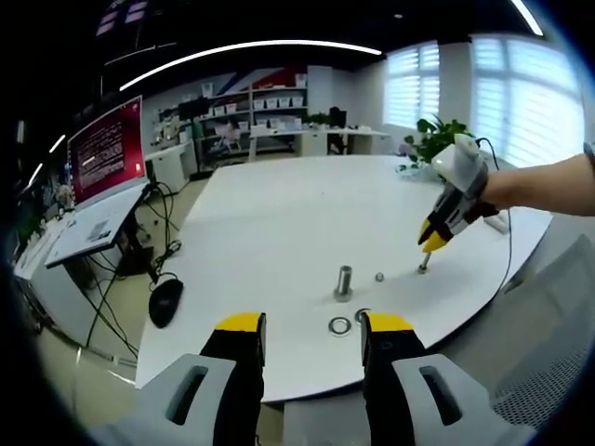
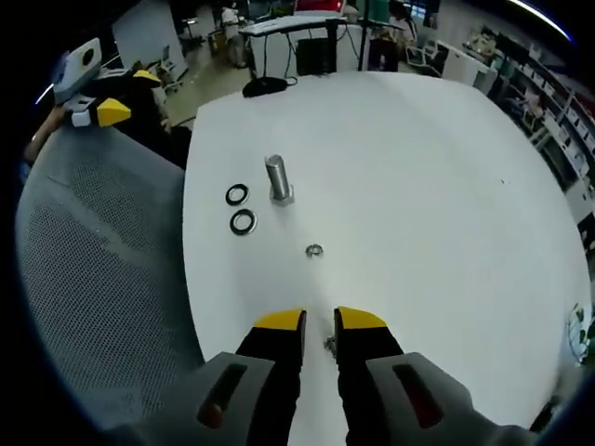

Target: Place the washer onto the threaded stud by aligning its center hole with the stud, sliding it down to the base, and recovering from edge contact or off-axis alignment until the washer reaches the visible bottom stop.

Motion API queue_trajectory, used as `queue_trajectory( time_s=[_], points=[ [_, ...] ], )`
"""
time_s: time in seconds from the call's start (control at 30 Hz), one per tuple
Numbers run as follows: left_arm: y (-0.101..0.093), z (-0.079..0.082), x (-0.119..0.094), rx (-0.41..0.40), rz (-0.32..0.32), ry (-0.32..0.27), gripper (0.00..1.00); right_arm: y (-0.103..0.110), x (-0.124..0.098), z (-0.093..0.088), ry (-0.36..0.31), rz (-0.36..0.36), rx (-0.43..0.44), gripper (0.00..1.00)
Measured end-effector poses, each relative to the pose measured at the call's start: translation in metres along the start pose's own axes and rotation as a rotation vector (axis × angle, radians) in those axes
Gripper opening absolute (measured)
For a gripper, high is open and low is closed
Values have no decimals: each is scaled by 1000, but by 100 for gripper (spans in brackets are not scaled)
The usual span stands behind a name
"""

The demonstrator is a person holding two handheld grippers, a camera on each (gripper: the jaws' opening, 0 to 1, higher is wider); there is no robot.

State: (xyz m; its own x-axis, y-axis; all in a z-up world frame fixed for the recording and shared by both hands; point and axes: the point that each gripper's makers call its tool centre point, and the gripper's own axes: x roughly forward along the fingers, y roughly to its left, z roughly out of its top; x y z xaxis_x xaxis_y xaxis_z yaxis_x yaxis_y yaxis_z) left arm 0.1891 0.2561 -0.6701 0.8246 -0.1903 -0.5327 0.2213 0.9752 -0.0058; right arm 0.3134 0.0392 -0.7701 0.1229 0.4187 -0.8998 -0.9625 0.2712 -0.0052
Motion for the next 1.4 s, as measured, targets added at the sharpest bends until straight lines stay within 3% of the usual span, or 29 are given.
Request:
queue_trajectory(
  time_s=[0.33, 0.47, 0.63, 0.73, 0.77, 0.87, 1.0, 1.17, 1.4],
  points=[
    [0, -1, 0, -1, 1, 2, 39, 8, 50, 11, 117, 19, -103, 15],
    [0, -1, 0, 1, 0, 3, 38, 4, 67, 19, 133, 4, -134, 14],
    [0, -1, 0, 0, 2, 3, 37, -9, 86, 24, 152, -39, -109, 14],
    [1, -1, 1, -1, 3, 1, 37, -2, 90, 17, 196, 8, -94, 14],
    [1, 0, 1, 0, 3, 0, 36, -3, 91, 21, 169, -4, -84, 14],
    [1, 0, 1, 0, 3, -3, 36, -1, 90, 21, 184, 8, -117, 13],
    [1, 0, 0, 0, 2, -4, 36, -3, 89, 22, 192, 5, -99, 17],
    [0, 1, 1, 3, 2, -6, 34, 7, 93, 49, 95, 38, -68, 19],
    [0, 2, 1, 6, 2, -4, 33, 5, 107, 62, 90, 11, -81, 22]
  ],
)
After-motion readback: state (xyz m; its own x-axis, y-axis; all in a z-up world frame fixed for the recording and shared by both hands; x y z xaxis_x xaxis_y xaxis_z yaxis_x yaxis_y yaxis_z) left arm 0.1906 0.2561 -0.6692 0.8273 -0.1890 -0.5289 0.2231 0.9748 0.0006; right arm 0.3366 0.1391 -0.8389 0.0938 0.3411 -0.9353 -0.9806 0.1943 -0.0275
